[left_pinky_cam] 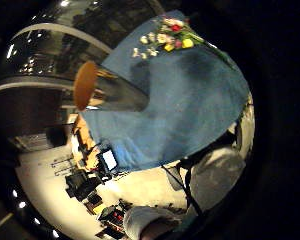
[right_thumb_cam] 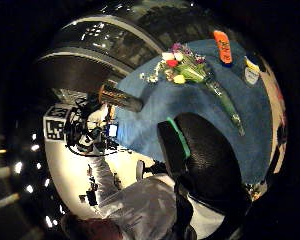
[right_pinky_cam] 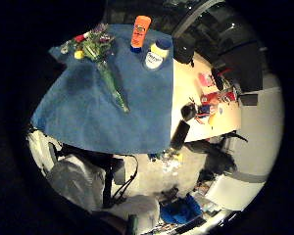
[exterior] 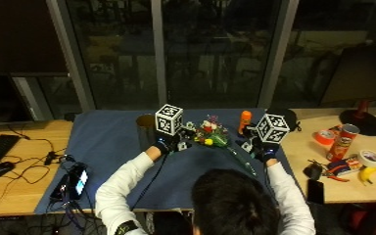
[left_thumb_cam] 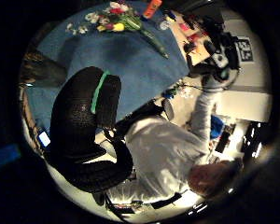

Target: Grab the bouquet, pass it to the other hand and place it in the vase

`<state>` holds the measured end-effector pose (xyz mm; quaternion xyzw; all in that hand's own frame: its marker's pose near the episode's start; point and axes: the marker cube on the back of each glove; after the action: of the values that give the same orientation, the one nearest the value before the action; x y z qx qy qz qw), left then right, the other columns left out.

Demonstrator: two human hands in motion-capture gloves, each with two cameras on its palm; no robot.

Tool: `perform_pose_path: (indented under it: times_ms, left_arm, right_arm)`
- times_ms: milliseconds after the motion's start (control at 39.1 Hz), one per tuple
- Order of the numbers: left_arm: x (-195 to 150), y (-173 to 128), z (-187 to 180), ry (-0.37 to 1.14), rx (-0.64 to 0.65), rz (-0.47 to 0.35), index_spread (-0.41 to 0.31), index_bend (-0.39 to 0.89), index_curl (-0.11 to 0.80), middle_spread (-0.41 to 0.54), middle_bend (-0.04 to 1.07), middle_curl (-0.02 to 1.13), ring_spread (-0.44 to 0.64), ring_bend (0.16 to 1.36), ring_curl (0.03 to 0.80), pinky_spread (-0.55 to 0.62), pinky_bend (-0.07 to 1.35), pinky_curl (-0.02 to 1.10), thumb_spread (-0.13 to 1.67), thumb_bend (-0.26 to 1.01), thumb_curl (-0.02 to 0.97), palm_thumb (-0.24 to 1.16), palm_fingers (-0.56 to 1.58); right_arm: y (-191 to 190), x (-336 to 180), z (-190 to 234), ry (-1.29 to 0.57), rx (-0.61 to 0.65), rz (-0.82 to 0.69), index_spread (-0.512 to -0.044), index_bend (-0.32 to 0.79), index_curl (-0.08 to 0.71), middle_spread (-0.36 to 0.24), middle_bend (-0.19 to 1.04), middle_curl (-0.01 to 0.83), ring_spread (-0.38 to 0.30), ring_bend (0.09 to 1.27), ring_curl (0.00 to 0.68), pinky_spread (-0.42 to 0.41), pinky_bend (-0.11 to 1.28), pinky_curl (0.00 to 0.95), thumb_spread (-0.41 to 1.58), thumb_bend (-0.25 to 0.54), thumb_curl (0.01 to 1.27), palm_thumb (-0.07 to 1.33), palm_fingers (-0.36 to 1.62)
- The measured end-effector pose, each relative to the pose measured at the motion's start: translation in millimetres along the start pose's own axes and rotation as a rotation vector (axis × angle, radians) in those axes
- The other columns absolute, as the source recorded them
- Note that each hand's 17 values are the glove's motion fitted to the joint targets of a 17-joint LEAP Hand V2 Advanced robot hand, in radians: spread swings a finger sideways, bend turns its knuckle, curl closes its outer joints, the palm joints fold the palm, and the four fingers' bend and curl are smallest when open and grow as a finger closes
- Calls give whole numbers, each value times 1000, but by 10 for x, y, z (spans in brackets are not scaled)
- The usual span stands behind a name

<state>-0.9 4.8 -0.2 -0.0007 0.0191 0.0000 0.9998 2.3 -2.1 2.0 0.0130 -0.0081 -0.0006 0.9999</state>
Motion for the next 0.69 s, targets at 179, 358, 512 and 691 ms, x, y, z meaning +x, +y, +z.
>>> perform_pose_path:
  times_ms: [179,358,512,691]
  left_arm:
    - [-51,130,12,-24,2,-26,-67,259,180,24,266,192,153,358,152,199,212,146,873,157,106,267,518]
    - [-142,151,159,-55,19,-66,-76,235,239,27,245,241,176,346,178,235,188,183,1069,134,148,275,517]
    - [-145,80,233,-63,88,-80,-16,46,217,80,191,267,212,417,220,265,257,233,1127,74,171,228,364]
    - [-108,74,230,-64,156,-89,63,12,146,165,175,279,265,546,266,328,382,287,1131,13,195,197,174]
  right_arm:
    - [21,9,60,-12,-2,11,-279,190,152,19,159,87,63,380,143,133,386,169,843,235,110,401,289]
    - [28,-17,40,47,-101,2,-318,172,198,22,171,132,75,401,177,154,389,212,1044,212,141,421,284]
    - [65,-161,-168,151,-186,4,-330,93,185,17,227,186,59,463,211,162,407,240,1093,171,173,435,315]
    - [-10,-249,-363,198,-210,50,-254,54,159,-20,356,269,33,546,250,154,460,268,1085,122,213,464,543]
